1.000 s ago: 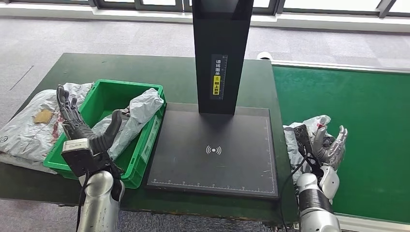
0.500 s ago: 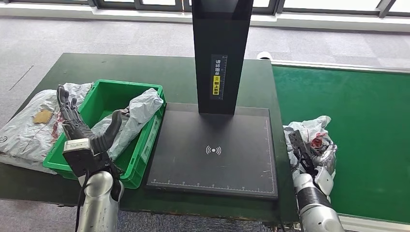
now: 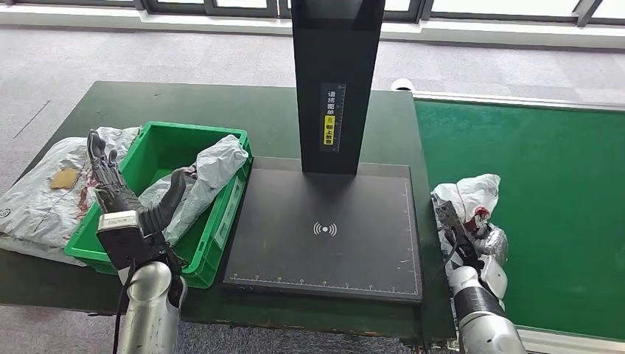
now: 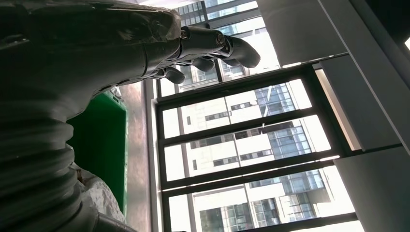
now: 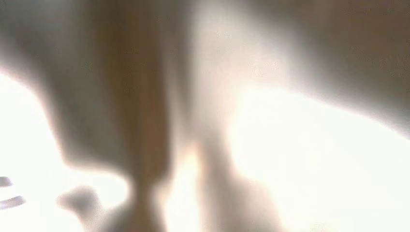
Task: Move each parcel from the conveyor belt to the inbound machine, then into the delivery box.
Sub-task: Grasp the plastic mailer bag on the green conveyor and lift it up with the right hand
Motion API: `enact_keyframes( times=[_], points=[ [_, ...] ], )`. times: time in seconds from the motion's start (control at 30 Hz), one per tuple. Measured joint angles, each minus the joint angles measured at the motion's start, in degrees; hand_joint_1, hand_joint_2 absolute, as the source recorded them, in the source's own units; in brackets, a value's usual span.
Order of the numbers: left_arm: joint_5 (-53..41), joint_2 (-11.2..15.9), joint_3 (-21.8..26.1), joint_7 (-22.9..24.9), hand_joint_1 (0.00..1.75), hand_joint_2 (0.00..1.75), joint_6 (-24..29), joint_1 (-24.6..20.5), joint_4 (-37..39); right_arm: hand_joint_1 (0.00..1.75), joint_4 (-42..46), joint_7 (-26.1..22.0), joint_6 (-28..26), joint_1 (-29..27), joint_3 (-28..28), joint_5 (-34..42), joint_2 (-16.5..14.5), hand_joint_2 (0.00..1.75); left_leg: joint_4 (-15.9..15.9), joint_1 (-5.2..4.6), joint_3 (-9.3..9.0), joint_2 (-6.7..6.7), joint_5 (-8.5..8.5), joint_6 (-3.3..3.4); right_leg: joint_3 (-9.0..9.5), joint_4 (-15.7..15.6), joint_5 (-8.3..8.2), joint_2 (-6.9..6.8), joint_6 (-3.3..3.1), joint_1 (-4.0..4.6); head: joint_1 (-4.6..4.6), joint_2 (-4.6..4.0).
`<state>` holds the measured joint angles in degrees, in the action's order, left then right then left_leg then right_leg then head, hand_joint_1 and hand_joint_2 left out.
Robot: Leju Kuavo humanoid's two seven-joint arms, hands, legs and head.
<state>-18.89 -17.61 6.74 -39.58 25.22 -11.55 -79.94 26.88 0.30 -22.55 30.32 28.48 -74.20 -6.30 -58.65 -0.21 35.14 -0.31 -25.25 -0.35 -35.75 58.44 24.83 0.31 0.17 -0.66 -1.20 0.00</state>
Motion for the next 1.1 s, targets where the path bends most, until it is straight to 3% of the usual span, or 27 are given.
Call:
enact_keyframes(
  times=[0.1, 0.3, 0.53, 0.6, 0.8, 1.1],
  points=[
    [-0.11, -0.01, 0.12, 0.06, 0.0, 1.75, 0.0, 0.03, 0.03, 1.75, 0.04, -4.44, -1.36, -0.02, 0.0, 2.58, -0.03, 1.75, 0.0, 0.0, 0.0, 0.0, 0.0, 0.0, 0.0, 0.0, 0.0, 0.0, 0.0, 0.0, 0.0, 0.0],
    [-0.56, -0.07, 0.28, 0.14, 0.0, 1.75, -0.56, 0.05, 0.21, 1.75, 4.98, -25.37, 2.03, -0.9, 0.0, 17.11, -2.18, 1.75, 0.01, 0.02, 0.0, 0.03, 0.01, -0.02, -0.03, 0.0, 0.0, 0.05, -0.01, 0.02, -0.01, 0.0],
    [-0.76, -0.08, 0.33, 0.14, 0.0, 1.75, -0.66, 0.04, 0.49, 1.75, 9.06, -27.58, 4.15, -1.86, -0.01, 20.1, -3.81, 1.75, 0.0, 0.02, 0.02, 0.01, 0.01, -0.02, -0.02, 0.0, 0.0, 0.02, 0.0, 0.01, 0.0, 0.0],
    [-0.81, -0.08, 0.36, 0.08, 0.0, 1.75, -0.87, 0.03, 0.59, 1.75, 10.08, -30.13, 5.89, -2.25, -0.14, 23.11, -4.09, 1.75, 0.0, 0.01, 0.02, 0.01, 0.01, -0.02, -0.03, 0.0, -0.01, 0.04, 0.0, 0.0, 0.0, 0.0],
    [-1.16, -0.08, 0.37, -0.46, 0.0, 1.75, -1.85, -0.21, 2.08, 1.75, 18.26, -39.23, 20.94, -4.61, -5.08, 37.83, -6.71, 1.75, 0.01, 0.02, 0.01, 0.09, 0.01, -0.03, -0.09, 0.01, -0.01, 0.13, -0.01, 0.02, -0.01, 0.0],
    [0.84, -0.08, -1.01, -0.53, 0.0, 1.75, -0.91, -1.09, 4.76, 1.75, 26.64, -40.39, 34.36, -5.2, -18.73, 55.93, -10.44, 1.75, 0.02, 0.04, 0.01, 0.21, 0.05, -0.1, -0.16, 0.03, -0.04, 0.25, -0.06, 0.03, 0.0, 0.0]
  ],
)
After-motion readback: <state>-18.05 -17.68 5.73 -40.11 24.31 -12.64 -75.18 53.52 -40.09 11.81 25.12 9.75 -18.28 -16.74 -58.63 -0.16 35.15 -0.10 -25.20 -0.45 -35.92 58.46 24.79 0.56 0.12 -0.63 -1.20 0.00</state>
